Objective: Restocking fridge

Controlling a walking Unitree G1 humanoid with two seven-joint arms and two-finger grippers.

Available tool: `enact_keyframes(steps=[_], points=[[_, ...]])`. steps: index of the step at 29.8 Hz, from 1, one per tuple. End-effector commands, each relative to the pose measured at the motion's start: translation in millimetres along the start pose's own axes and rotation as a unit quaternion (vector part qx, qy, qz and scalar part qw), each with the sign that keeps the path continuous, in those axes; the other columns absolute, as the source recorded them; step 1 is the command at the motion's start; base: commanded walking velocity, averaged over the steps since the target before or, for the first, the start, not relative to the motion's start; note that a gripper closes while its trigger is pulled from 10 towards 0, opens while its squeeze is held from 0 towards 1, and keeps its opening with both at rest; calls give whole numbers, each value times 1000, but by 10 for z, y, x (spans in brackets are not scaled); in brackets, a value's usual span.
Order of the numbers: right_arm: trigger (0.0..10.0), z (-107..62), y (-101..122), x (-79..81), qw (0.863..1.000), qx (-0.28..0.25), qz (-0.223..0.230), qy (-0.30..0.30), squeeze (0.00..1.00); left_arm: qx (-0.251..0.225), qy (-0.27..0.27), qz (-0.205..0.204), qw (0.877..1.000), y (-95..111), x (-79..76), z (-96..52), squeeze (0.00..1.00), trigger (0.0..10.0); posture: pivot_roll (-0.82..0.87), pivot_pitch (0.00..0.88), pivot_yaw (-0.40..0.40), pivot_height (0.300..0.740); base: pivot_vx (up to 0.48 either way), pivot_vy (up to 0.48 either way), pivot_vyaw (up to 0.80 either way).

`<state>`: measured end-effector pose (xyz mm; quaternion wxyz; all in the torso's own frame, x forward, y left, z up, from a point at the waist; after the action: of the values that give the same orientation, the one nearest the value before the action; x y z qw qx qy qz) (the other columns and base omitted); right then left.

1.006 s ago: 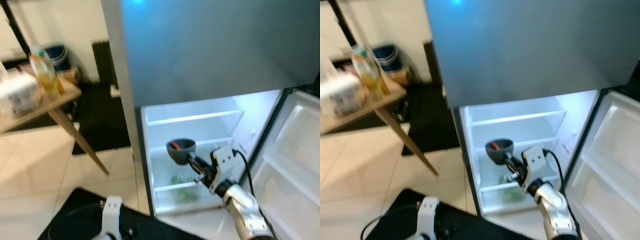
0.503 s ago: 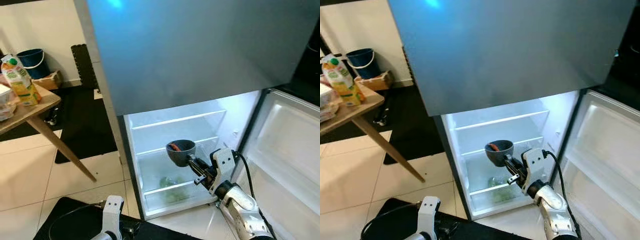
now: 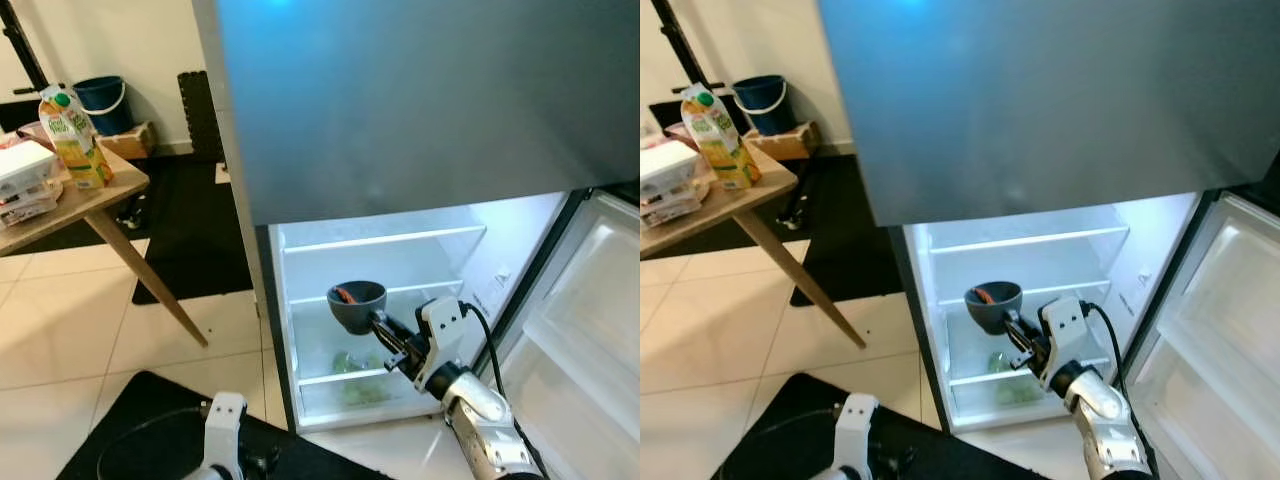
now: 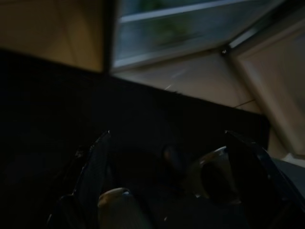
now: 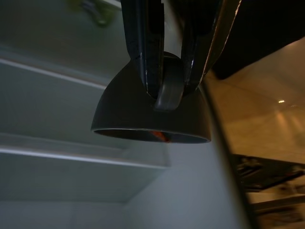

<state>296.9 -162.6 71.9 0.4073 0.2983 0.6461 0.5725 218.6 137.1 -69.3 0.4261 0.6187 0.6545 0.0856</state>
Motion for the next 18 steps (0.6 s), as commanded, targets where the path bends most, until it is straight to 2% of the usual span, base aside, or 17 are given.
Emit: enact_keyframes(steps=[1, 4, 18], points=[[10000, 7, 15, 25, 1000, -8, 2, 2, 0, 5, 3, 4, 1000, -22, 25, -17, 0, 10000, -158, 27, 59, 740, 0, -349, 0], [10000, 6, 13, 20, 1000, -7, 1, 1, 0, 3, 5, 4, 1000, -12, 29, -17, 0, 10000, -160, 25, 60, 740, 0, -330, 0], [10000, -7, 12, 7, 1000, -7, 0, -1, 0, -2, 21, 8, 1000, 29, 47, -7, 0, 10000, -163, 26, 65, 740, 0, 0, 0]])
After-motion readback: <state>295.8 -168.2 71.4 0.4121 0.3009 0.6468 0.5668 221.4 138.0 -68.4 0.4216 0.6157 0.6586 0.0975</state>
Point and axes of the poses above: a point about 5 cm out from each wrist's last joint towards the gripper, its own z axis pointing out of the wrist towards the gripper, its own y axis along the axis of the wrist's last joint, x = y × z, the point moved 1 cm from there along z, pointing out of the wrist towards the gripper, and after that the axes turned 11 degrees about -z, right-handed, at the moved point
